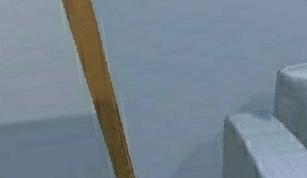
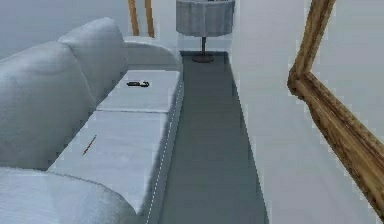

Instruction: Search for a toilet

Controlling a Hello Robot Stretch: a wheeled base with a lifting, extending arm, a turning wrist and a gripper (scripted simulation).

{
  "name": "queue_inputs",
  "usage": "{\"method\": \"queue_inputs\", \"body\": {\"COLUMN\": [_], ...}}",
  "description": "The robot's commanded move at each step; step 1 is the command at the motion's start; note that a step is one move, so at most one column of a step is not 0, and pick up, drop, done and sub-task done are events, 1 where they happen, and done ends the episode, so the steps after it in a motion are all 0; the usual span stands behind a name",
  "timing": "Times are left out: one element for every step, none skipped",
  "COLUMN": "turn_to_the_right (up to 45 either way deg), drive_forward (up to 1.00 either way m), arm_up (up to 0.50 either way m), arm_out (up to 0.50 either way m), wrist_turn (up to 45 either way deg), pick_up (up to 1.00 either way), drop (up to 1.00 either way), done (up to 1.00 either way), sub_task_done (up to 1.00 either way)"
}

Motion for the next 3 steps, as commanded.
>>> {"method": "queue_inputs", "body": {"turn_to_the_right": [0.0,-45.0,-30.0], "drive_forward": [0.30,0.00,0.00], "arm_up": [0.00,0.00,0.00], "arm_out": [0.00,0.00,0.00], "wrist_turn": [0.0,0.0,0.0], "pick_up": [0.00,0.00,0.00], "drop": [0.00,0.00,0.00], "done": [0.00,0.00,0.00], "sub_task_done": [0.00,0.00,0.00]}}
